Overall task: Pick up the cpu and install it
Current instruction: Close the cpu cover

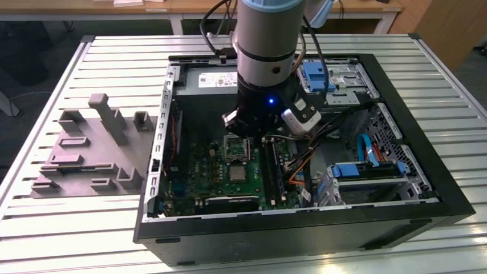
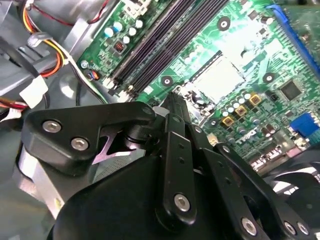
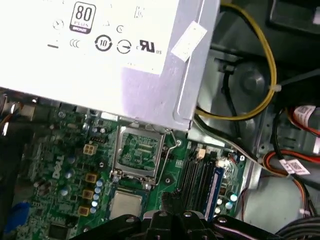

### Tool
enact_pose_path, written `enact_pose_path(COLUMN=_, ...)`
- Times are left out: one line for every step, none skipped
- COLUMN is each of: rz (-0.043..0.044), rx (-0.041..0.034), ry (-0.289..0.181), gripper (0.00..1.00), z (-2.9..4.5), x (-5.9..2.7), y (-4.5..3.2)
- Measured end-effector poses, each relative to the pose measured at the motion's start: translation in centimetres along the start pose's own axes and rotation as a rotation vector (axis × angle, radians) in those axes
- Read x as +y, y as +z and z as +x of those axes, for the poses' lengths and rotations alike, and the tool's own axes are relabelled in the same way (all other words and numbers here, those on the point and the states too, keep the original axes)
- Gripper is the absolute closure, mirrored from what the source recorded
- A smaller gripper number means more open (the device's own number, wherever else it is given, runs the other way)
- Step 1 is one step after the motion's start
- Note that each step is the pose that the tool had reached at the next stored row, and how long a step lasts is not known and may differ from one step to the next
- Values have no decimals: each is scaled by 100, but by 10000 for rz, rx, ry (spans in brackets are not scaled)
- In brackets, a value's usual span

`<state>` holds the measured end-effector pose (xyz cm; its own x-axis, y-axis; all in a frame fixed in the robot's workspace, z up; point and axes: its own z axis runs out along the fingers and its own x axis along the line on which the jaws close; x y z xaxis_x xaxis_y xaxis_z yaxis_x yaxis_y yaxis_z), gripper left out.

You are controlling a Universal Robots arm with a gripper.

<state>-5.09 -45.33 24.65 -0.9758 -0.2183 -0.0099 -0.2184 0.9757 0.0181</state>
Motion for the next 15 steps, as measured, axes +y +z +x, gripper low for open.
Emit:
enact_pose_path(rz=-6, rx=2, ry=-157, gripper=89, z=1, x=0, y=5)
enact_pose_path(rz=-10, rx=5, ry=-337, gripper=89, z=1, x=0, y=10)
enact_pose_path(rz=-13, rx=8, ry=-515, gripper=89, z=1, x=0, y=14)
enact_pose_path(rz=-15, rx=11, ry=-695, gripper=89, z=1, x=0, y=20)
enact_pose_path(rz=-17, rx=15, ry=-875, gripper=89, z=1, x=0, y=25)
enact_pose_path(rz=-19, rx=18, ry=-1054, gripper=89, z=1, x=0, y=30)
enact_pose_path(rz=-22, rx=22, ry=-1241, gripper=89, z=1, x=0, y=35)
enact_pose_path(rz=-23, rx=25, ry=-1430, gripper=89, z=2, x=0, y=41)
enact_pose_path(rz=-25, rx=29, ry=-1611, gripper=89, z=1, x=0, y=46)
enact_pose_path(rz=-27, rx=32, ry=-1791, gripper=89, z=1, x=-1, y=51)
enact_pose_path(rz=-29, rx=35, ry=-1971, gripper=89, z=1, x=-1, y=56)
enact_pose_path(rz=-30, rx=39, ry=-2151, gripper=89, z=2, x=-1, y=59)
enact_pose_path(rz=-30, rx=44, ry=-2329, gripper=89, z=2, x=-1, y=61)
enact_pose_path(rz=-32, rx=48, ry=-2526, gripper=89, z=2, x=-1, y=61)
enact_pose_path(rz=-34, rx=50, ry=-2686, gripper=89, z=2, x=-1, y=62)
